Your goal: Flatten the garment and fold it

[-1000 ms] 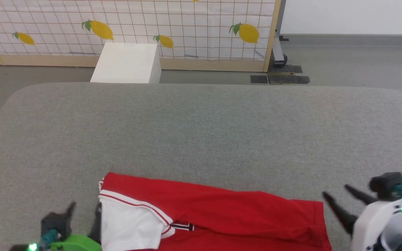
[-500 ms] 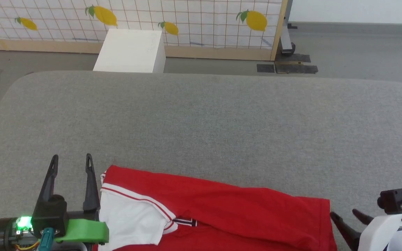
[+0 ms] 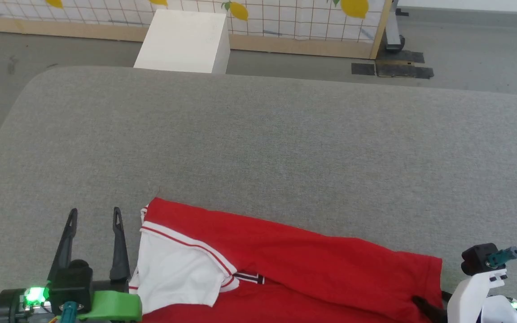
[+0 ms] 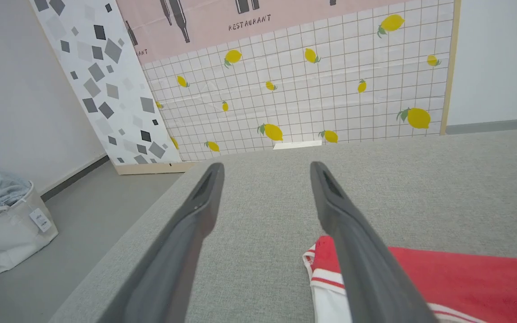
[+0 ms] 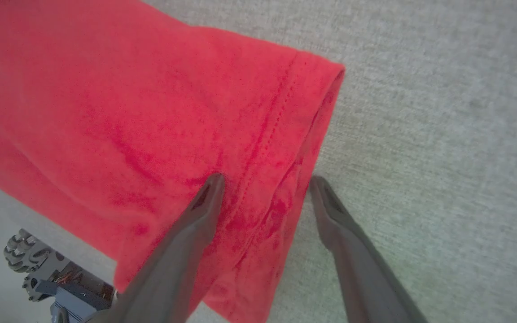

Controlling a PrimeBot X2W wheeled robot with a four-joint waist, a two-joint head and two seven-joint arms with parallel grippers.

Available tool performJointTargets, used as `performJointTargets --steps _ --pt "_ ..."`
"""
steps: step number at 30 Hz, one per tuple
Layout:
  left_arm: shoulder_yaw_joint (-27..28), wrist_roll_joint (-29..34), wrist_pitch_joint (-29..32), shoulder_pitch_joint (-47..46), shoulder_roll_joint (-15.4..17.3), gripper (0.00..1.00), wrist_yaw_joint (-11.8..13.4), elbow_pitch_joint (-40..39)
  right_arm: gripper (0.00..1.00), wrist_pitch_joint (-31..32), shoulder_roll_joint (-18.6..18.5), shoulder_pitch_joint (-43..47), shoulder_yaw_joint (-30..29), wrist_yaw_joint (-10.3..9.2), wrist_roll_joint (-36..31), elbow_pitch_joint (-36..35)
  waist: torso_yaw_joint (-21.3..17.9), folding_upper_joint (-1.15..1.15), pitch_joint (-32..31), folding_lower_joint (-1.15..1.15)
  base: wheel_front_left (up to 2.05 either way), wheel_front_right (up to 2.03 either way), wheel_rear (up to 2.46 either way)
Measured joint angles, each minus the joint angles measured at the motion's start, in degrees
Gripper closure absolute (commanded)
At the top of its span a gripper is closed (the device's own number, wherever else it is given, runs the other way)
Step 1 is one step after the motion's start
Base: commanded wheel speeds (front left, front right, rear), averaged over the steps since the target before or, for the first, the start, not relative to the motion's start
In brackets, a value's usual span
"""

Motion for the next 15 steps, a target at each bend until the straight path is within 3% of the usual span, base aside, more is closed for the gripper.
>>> performJointTargets --steps 4,5,6,7,15 --pt "0.33 1.43 0.01 -0.02 -0.94 0.0 -0.56 0.47 0.0 -0.12 -0.37 -0.81 1.37 0.0 0.09 1.01 0.58 0.0 0.61 0.0 0.0 0.0 0.0" --pt "0.38 1.56 0.01 -0.03 -1.16 0.0 -0.67 0.48 0.64 -0.33 -0.45 -0.99 1.51 0.0 0.14 1.27 0.67 0.0 0.77 0.0 0.0 0.0 0.0" --pt "0.51 1.66 0.01 -0.03 -1.35 0.0 -0.67 0.49 0.93 -0.48 -0.53 -1.21 1.69 0.0 0.14 1.47 0.72 0.0 0.9 0.0 0.0 0.0 0.0" --pt "0.69 1.94 0.01 -0.04 -1.51 0.0 -0.67 0.48 1.0 -0.89 -0.59 -1.45 1.81 0.0 0.16 1.64 0.74 0.0 1.02 0.0 0.0 0.0 0.0" --pt "1.81 2.81 0.01 -0.02 -1.86 0.0 -0.6 0.31 1.0 -4.16 -1.05 -2.78 2.32 0.02 0.0 2.26 -0.19 0.0 0.22 0.0 0.0 0.0 0.0"
